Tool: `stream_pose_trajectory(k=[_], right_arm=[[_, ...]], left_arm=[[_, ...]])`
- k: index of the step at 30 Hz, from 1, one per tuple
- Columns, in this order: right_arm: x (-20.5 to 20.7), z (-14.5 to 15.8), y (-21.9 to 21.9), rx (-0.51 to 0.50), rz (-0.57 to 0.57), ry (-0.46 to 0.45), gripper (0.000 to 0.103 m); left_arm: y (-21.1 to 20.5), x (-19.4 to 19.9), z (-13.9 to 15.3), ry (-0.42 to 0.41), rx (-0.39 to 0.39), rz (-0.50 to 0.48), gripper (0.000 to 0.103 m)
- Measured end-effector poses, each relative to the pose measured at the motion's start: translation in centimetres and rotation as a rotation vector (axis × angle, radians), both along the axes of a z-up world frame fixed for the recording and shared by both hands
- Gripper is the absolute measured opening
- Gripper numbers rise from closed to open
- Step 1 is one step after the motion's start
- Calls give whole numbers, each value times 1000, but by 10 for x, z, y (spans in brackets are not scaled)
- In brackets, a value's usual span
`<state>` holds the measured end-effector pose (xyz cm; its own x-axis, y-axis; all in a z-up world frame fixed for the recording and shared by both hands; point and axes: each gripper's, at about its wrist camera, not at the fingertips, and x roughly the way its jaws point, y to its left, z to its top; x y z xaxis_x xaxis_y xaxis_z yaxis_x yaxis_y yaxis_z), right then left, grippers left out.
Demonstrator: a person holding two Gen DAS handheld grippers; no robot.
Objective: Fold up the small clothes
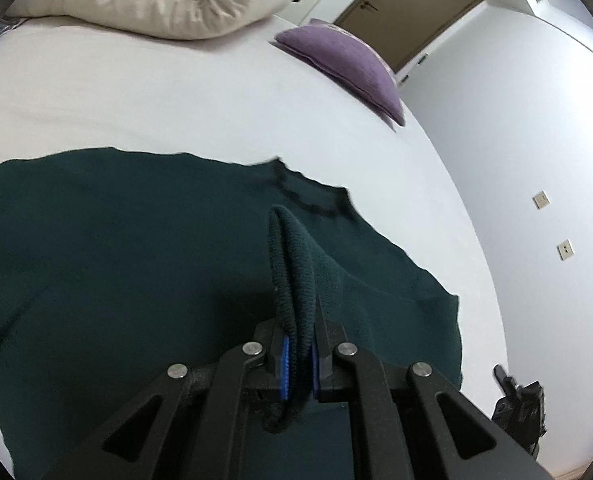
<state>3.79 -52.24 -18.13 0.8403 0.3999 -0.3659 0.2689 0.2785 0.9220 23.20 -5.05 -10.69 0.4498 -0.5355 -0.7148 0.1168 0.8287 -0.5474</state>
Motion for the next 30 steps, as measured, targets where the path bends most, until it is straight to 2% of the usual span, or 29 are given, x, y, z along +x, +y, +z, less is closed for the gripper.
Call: stream_pose_trajectory(k=[5, 8, 11, 12, 13, 15, 17, 19, 21, 23, 24, 25, 26, 27, 30], right_arm=[[11, -8, -26, 9, -103, -13, 76], [18, -8, -21, -46, -78, 8, 67], [15, 1, -18, -83, -21, 30, 67], [11, 10, -20, -100, -14, 24, 70], [8, 21, -23, -143, -20, 12, 70], [13, 50, -29, -289, -42, 11, 70], [37, 67, -36, -386, -11, 36, 70], [73, 67, -39, -445, 45, 88, 69], [108, 56, -38, -502, 90, 182, 66], [131, 45, -37, -536, 121, 226, 55], [140, 40, -35, -560, 131, 243, 46], [147, 38, -33, -596, 139, 255, 31], [153, 36, -30, -652, 145, 274, 23], [154, 32, -30, -696, 149, 289, 9], [150, 34, -32, -738, 144, 274, 6]], left_arm=[[20, 10, -30, 29, 18, 43, 8], [18, 13, -47, 39, 31, 41, 9], [14, 12, -49, 21, 28, 35, 9], [15, 12, -50, 16, 27, 31, 9], [16, 12, -51, 14, 23, 28, 9], [17, 9, -53, 11, 6, 28, 9], [19, 9, -54, 0, -14, 29, 9], [17, 11, -53, -10, -7, 21, 9], [15, 13, -50, -22, 14, 5, 9], [12, 14, -50, -36, 33, -9, 9], [13, 14, -51, -41, 36, -12, 9], [12, 14, -51, -45, 36, -12, 9], [12, 13, -52, -50, 36, -12, 9], [11, 13, -52, -54, 37, -12, 9], [11, 10, -46, -75, 44, -15, 9]])
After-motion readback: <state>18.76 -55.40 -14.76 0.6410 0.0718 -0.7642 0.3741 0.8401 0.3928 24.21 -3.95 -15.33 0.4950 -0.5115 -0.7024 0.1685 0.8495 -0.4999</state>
